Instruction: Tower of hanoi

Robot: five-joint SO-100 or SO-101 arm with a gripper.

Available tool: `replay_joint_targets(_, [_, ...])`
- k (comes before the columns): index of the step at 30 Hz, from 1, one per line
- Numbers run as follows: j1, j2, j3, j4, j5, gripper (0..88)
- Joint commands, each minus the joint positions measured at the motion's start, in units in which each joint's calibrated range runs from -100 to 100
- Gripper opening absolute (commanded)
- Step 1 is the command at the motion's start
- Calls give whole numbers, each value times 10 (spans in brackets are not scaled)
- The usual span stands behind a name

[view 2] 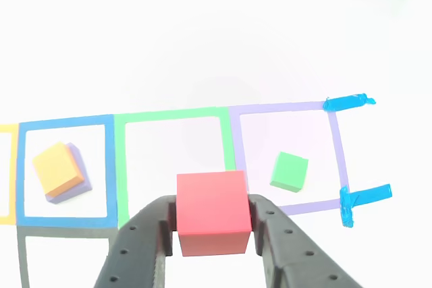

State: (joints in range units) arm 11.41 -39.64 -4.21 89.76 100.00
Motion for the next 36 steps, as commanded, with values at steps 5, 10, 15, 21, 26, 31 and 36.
replay_joint_targets(5, [-77,-9,-87,61,0,14])
replay_joint_targets(10, [-77,-75,109,-60,0,11])
replay_joint_targets(15, [-78,-138,358,-247,0,11])
replay_joint_targets(21, [-75,-126,625,-552,0,11])
replay_joint_targets(26, [-74,-54,757,-770,0,11])
replay_joint_targets(31, [-75,54,809,-945,0,11])
replay_joint_targets(36, [-68,193,818,-1110,0,12])
